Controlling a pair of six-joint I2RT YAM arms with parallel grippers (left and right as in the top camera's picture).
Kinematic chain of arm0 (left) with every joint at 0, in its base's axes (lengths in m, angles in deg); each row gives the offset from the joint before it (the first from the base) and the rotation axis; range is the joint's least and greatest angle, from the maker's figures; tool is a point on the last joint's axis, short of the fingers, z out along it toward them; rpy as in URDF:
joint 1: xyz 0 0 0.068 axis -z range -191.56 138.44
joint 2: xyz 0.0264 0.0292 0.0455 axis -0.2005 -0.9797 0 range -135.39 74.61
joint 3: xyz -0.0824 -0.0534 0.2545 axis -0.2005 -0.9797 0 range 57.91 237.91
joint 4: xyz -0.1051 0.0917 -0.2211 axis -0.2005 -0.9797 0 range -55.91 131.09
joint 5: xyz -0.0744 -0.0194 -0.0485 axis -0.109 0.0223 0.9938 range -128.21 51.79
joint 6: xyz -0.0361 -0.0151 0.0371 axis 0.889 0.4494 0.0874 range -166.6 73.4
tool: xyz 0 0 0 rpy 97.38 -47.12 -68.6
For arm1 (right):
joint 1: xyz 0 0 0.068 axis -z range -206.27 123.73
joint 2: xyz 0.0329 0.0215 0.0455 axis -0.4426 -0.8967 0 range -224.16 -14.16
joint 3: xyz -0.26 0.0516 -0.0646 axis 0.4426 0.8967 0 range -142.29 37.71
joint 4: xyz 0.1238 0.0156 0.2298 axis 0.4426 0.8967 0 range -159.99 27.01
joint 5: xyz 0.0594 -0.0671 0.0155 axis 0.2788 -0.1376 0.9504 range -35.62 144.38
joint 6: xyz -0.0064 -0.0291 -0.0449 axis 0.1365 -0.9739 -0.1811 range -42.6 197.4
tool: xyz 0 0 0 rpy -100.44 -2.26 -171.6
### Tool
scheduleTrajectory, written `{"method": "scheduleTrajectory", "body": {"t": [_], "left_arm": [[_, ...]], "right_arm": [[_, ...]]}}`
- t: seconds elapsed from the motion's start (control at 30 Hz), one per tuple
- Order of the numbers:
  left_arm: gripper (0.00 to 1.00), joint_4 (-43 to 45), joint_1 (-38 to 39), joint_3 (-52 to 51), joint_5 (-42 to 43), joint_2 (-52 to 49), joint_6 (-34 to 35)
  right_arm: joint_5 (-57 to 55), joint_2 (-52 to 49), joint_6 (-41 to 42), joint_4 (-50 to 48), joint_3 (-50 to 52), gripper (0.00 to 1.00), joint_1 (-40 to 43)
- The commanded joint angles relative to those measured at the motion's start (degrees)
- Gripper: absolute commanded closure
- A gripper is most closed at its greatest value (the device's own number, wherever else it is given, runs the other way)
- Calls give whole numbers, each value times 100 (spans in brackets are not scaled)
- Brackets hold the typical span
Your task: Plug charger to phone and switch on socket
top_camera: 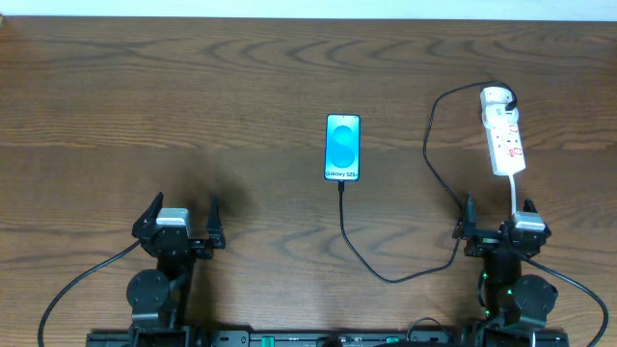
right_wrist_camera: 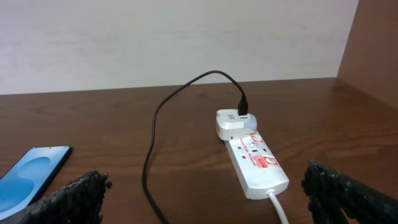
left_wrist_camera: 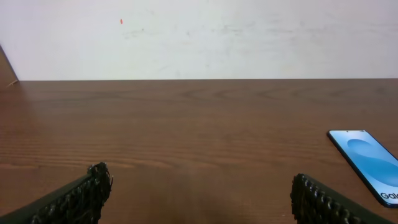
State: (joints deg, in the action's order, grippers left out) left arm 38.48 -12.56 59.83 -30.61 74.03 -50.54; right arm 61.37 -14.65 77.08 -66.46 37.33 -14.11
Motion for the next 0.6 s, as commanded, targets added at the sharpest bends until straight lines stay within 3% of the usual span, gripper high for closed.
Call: {"method": "scheduleTrajectory", "body": {"t": [0.0, 0.57], "left_arm": [[5, -72, 7, -166, 35, 37, -74], [5, -72, 7, -166, 35, 37, -74]], "right_arm": [[-24, 20, -59, 17, 9, 1, 13], [-24, 20, -61, 17, 9, 1, 13]]}}
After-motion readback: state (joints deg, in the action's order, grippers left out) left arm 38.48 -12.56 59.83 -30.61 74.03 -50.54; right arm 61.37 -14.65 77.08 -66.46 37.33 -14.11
